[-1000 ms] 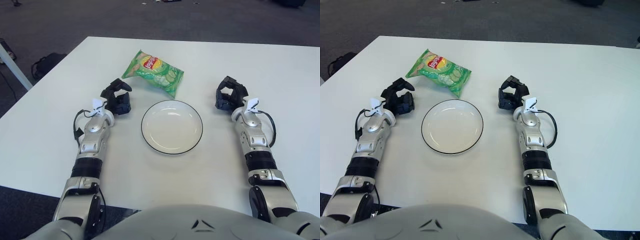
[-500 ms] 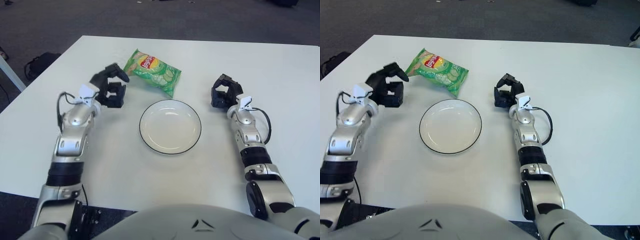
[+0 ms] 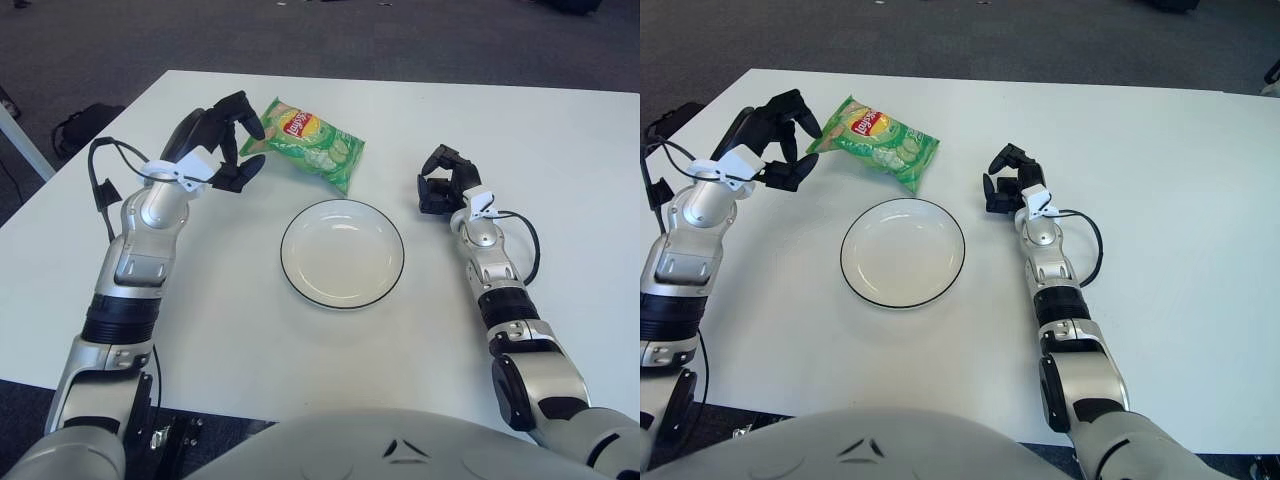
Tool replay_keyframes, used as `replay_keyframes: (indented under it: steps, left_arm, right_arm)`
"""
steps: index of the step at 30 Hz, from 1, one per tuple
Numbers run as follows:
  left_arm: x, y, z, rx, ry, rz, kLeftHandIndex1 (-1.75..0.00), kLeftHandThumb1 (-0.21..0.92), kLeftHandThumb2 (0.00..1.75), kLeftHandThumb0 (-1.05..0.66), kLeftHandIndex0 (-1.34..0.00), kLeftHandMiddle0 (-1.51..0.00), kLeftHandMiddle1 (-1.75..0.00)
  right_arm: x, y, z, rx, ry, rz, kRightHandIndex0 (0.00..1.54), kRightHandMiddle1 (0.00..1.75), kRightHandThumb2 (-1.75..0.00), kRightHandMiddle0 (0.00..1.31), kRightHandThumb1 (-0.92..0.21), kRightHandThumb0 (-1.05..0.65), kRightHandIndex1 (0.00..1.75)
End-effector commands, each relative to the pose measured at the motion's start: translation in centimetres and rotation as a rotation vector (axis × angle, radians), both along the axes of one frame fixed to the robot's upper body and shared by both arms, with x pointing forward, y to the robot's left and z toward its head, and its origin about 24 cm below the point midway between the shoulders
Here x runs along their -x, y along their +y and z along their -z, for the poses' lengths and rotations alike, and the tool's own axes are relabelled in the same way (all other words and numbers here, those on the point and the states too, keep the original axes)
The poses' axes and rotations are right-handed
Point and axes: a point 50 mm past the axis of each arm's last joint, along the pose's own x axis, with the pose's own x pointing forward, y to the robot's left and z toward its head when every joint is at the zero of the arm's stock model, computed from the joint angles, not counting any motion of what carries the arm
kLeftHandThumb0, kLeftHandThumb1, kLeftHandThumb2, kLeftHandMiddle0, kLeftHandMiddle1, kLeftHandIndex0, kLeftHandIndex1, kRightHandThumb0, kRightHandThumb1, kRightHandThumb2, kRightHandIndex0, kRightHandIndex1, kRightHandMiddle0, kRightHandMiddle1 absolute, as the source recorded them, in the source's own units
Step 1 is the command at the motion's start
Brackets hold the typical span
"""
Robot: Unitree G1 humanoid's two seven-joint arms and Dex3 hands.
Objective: Put the snack into the plate.
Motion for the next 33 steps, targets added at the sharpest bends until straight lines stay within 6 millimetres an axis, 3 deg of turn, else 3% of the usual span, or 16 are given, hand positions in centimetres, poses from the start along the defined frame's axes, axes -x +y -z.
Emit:
replay_keyframes:
  steps: [1, 3, 5, 13, 14, 15, 18, 21, 27, 33]
  left_arm:
    - [-0.1, -0.6, -1.7, -0.078, -0.113, -0.008, -1.75, 0.44, 1.16, -0.34, -0.46, -0.82, -1.73]
    - [-0.2, -1.0, -2.0, -0.12, -0.158, -0.018, -1.75, 0.34, 1.27, -0.15, -0.43, -0.73, -1.69]
    - [-0.4, -1.3, -2.3, -0.155, -0.193, -0.024, -1.75, 0.32, 1.29, -0.08, -0.42, -0.69, -1.67]
    - [-2.8, -2.9, -2.7, -0.351, -0.315, -0.019, -1.69, 0.62, 0.86, -0.01, -0.32, -0.44, -1.55]
    - [-3.8, -3.4, -2.4, -0.417, -0.319, -0.012, -1.66, 0.7, 0.74, -0.14, -0.33, -0.37, -1.48]
    - [-4.5, -3.7, -2.2, -0.463, -0.323, -0.005, -1.54, 0.61, 0.8, -0.29, -0.21, -0.27, -1.35]
    - [-5.4, -4.2, -1.9, -0.585, -0.333, 0.021, -1.36, 0.46, 0.94, -0.5, -0.07, -0.11, -1.16]
    - [-5.9, -4.3, -1.6, -0.71, -0.321, 0.038, -1.16, 0.45, 0.91, -0.64, -0.02, -0.04, -0.87]
    - [-7.7, -4.0, -0.2, -0.885, -0.269, 0.035, -0.84, 0.52, 0.77, -0.79, 0.0, 0.0, -0.41]
    - [-9.2, -4.2, 0.9, -1.033, -0.214, 0.038, -0.5, 0.57, 0.68, -0.88, 0.0, 0.0, -0.07]
  right_arm:
    - [2.3, -0.4, 5.3, 0.046, 0.237, 0.02, 1.35, 1.75, -1.4, 0.67, -0.25, -0.51, 1.75]
    - [2.3, -0.4, 5.3, 0.049, 0.238, 0.019, 1.35, 1.75, -1.4, 0.67, -0.25, -0.51, 1.75]
    - [2.3, -0.4, 5.3, 0.05, 0.238, 0.018, 1.35, 1.75, -1.4, 0.67, -0.25, -0.51, 1.75]
    - [2.4, -0.3, 5.3, 0.048, 0.239, 0.006, 1.35, 1.75, -1.4, 0.67, -0.25, -0.51, 1.75]
    - [2.4, -0.3, 5.3, 0.05, 0.24, 0.004, 1.35, 1.75, -1.4, 0.67, -0.25, -0.51, 1.75]
    - [2.4, -0.2, 5.3, 0.051, 0.24, 0.003, 1.35, 1.75, -1.39, 0.67, -0.25, -0.51, 1.75]
    - [2.4, -0.2, 5.3, 0.053, 0.241, 0.001, 1.34, 1.75, -1.39, 0.66, -0.26, -0.5, 1.75]
    - [2.4, -0.2, 5.3, 0.055, 0.242, -0.001, 1.34, 1.75, -1.37, 0.65, -0.27, -0.5, 1.75]
    - [2.4, -0.1, 5.4, 0.056, 0.243, -0.003, 1.33, 1.75, -1.36, 0.64, -0.28, -0.5, 1.75]
    - [2.5, 0.0, 5.3, 0.061, 0.235, -0.002, 1.33, 1.75, -1.36, 0.65, -0.28, -0.5, 1.75]
